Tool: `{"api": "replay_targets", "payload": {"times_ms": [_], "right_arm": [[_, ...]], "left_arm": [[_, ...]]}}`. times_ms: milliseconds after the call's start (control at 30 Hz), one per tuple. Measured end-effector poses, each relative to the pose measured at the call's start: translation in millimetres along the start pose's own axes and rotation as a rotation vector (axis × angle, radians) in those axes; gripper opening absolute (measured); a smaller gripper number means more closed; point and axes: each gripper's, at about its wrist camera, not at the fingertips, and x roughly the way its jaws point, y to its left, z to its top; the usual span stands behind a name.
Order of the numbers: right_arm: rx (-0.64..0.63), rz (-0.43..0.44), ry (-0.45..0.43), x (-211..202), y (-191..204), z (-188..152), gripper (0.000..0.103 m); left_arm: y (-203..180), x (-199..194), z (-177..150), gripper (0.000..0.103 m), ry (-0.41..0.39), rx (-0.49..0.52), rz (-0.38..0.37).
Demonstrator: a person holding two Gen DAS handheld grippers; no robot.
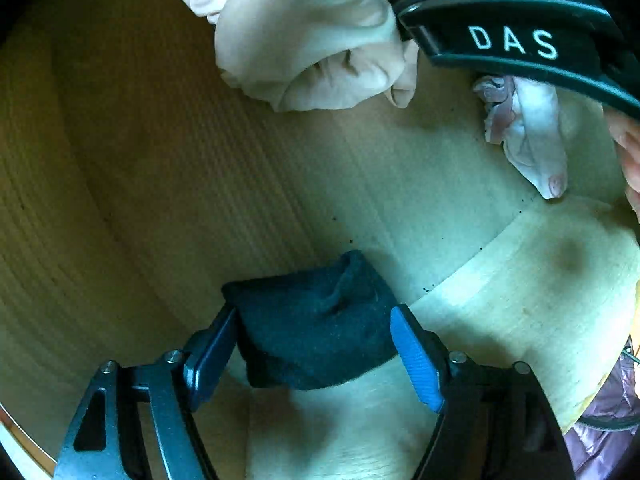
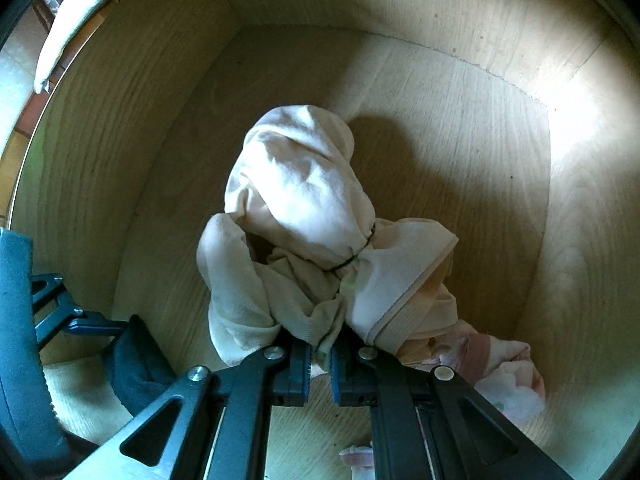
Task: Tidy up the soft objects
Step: 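Grasp the black sock in the drawer with the left gripper, then lift the cream cloth out of the drawer over the gold box with the right gripper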
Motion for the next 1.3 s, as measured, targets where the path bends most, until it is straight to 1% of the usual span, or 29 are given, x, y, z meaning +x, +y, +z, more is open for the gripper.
{"api": "replay_targets", "payload": {"times_ms": [67,200,333,400,467,533,600,633,733,800,867,900,1000,1033,1200,1300], "right_arm": [[-0.001,0.004,-0.002,-1,-2,-1,0.007],[-0.004,0.001,-0.009,-1,-2,-1,0.007],[-0.003,0.002,-0.010,0,-3,-1,0.007],[-0.006,-0.001,-0.009,0,-2,-1,0.007],[-0.005,-0.001,-0.009,0,-2,-1,0.007],[-0.006,-0.002,-0.009,0,0,-1,0.007],[-0.003,-0.001,-0.009,0,0,-1,0.007],[-0.002,0.001,-0.009,0,0,-1,0.007],[-0.002,0.001,-0.009,0,-1,-1,0.007],[-0.012,-0.015,-0.007,0,1,-1,0.006],[-0.007,-0.044,-0.011,-1,2,-1,0.006],[0.002,-0.046,-0.018,-3,1,-1,0.006],[0.011,-0.047,-0.032,-10,0,-4,0.006],[0.006,-0.050,-0.036,-13,1,-5,0.006],[-0.007,-0.064,-0.054,-26,7,-13,0.006],[-0.011,-0.068,-0.069,-34,10,-22,0.006]], "left_arm": [[5,-2,-3,0.071,-0.002,0.014,0.002],[14,-4,-2,0.066,-0.013,-0.002,-0.027],[17,-7,-6,0.062,-0.028,0.004,-0.016],[14,-9,-7,0.060,-0.039,0.013,-0.003],[1,-10,-8,0.057,-0.050,0.020,0.011],[-4,-12,-14,0.053,-0.068,0.025,0.022],[-5,-15,-15,0.050,-0.080,0.014,0.020],[-12,-20,-14,0.049,-0.087,0.003,0.014],[-3,-21,-16,0.048,-0.095,-0.024,-0.015],[-1,-20,-17,0.048,-0.098,-0.031,-0.020],[2,-19,-20,0.048,-0.102,-0.036,-0.020],[9,-18,-22,0.048,-0.105,-0.037,-0.018],[10,-20,-25,0.048,-0.114,-0.047,-0.009],[13,-28,-22,0.048,-0.115,-0.049,-0.008],[12,-31,-24,0.048,-0.119,-0.057,0.001],[6,-26,-22,0.047,-0.123,-0.060,0.006]]}}
